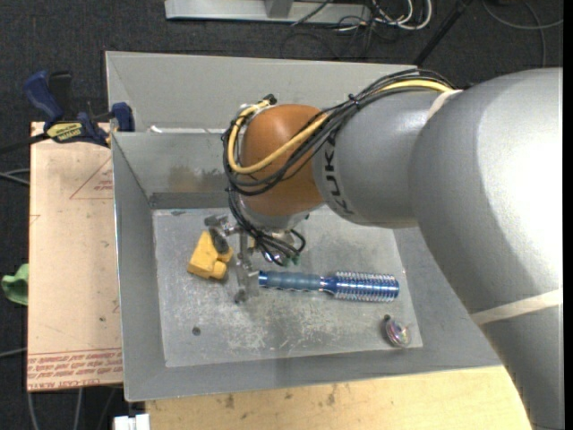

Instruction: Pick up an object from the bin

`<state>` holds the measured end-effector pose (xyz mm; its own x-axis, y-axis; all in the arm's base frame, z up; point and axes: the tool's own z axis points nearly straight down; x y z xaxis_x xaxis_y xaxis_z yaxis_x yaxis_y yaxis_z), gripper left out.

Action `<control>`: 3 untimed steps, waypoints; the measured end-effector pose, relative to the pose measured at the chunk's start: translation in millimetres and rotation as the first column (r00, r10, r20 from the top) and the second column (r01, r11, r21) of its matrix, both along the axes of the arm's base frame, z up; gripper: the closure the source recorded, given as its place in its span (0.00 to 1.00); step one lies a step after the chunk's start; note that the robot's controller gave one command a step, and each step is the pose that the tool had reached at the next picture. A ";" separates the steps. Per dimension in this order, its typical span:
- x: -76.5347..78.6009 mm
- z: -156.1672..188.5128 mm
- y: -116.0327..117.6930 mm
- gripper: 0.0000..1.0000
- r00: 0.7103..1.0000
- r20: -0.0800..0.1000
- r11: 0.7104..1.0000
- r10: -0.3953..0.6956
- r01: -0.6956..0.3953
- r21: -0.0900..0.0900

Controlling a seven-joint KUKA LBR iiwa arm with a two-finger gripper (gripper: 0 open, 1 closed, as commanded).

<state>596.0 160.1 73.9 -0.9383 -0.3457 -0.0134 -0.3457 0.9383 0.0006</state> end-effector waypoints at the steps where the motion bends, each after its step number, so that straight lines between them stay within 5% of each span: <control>1: 21.8 -0.9 43.9 0.00 0.995 -0.002 0.995 0.096 -0.096 -0.001; 2: 20.6 -2.3 42.2 1.00 0.996 -0.007 0.996 0.094 -0.094 -0.002; 3: 20.4 -2.7 41.8 0.00 0.996 -0.008 0.996 0.094 -0.094 -0.002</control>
Offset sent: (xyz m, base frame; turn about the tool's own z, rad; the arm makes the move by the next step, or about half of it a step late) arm 0.0194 0.0411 -0.0035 -0.0967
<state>616.4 201.9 71.3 -0.9018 -0.4321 -0.0055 -0.4322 0.9018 0.0012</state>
